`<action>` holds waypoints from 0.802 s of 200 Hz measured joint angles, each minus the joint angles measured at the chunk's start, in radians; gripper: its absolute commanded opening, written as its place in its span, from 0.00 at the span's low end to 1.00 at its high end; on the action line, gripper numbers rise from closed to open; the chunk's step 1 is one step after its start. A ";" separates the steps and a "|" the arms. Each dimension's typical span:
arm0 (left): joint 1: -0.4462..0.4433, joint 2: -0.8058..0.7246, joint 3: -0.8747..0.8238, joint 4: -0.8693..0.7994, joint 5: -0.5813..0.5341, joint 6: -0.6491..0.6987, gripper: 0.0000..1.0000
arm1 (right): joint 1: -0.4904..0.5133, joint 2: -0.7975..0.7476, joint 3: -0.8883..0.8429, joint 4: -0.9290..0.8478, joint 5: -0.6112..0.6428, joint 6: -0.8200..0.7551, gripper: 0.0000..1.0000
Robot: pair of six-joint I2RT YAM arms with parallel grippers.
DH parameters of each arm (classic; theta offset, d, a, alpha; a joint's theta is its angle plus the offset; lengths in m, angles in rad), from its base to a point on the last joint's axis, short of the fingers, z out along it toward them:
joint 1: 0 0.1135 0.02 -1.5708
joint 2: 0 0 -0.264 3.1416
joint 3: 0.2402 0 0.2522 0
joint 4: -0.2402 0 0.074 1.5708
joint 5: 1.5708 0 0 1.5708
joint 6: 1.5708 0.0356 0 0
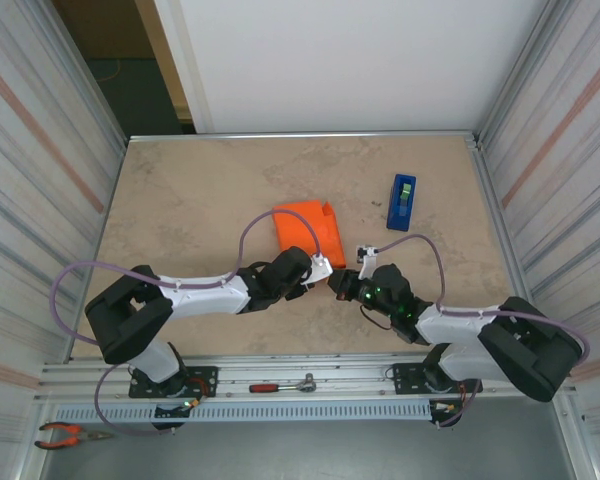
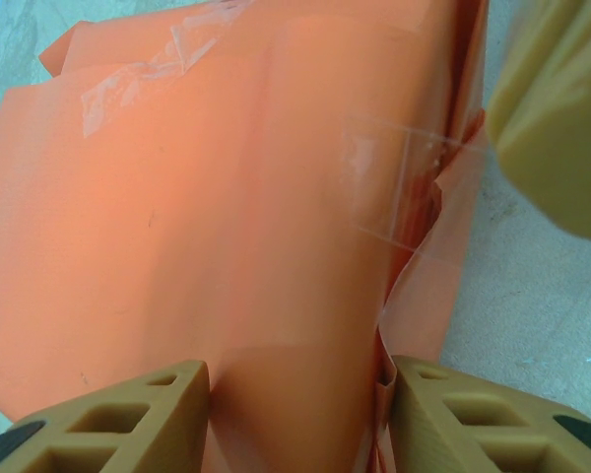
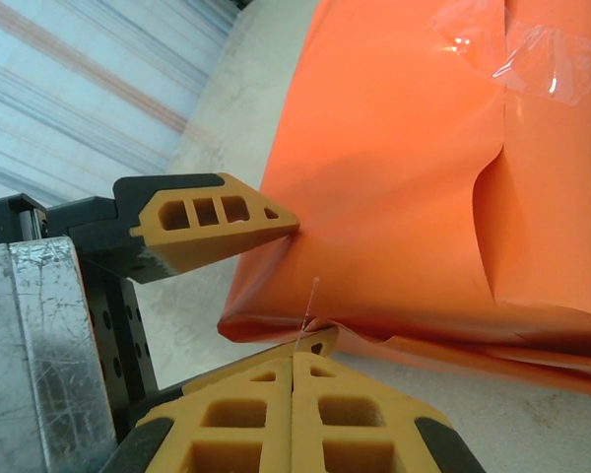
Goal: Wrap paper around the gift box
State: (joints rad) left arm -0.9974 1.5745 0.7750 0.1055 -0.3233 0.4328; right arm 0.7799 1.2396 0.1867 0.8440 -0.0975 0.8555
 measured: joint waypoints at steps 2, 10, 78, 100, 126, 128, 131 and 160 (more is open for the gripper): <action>0.000 0.000 0.000 0.000 0.000 0.000 0.49 | 0.000 0.003 0.000 0.003 0.000 0.000 0.00; 0.000 0.000 0.000 0.000 0.000 0.000 0.49 | 0.002 0.013 0.000 0.014 0.000 0.000 0.00; 0.000 0.000 0.000 0.000 0.000 0.000 0.49 | 0.002 0.110 0.000 0.105 0.016 0.005 0.00; 0.000 0.000 0.000 0.000 0.000 0.000 0.49 | 0.002 0.139 0.001 0.129 0.024 0.008 0.00; -0.001 0.000 0.000 0.000 0.000 0.000 0.49 | 0.002 0.174 0.006 0.151 0.031 0.009 0.00; -0.001 0.000 0.000 0.000 0.000 0.000 0.49 | 0.002 0.177 0.007 0.153 0.031 0.009 0.00; -0.001 0.000 0.000 0.000 0.000 0.000 0.49 | 0.002 0.181 0.008 0.156 0.031 0.010 0.00; -0.002 0.000 0.000 0.000 -0.001 0.000 0.49 | -0.002 0.218 0.015 0.185 0.042 0.026 0.00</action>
State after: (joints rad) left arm -0.9993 1.5745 0.7746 0.1055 -0.3244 0.4324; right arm 0.7784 1.4578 0.2016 1.0294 -0.0559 0.8814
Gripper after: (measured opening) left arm 0.491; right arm 0.058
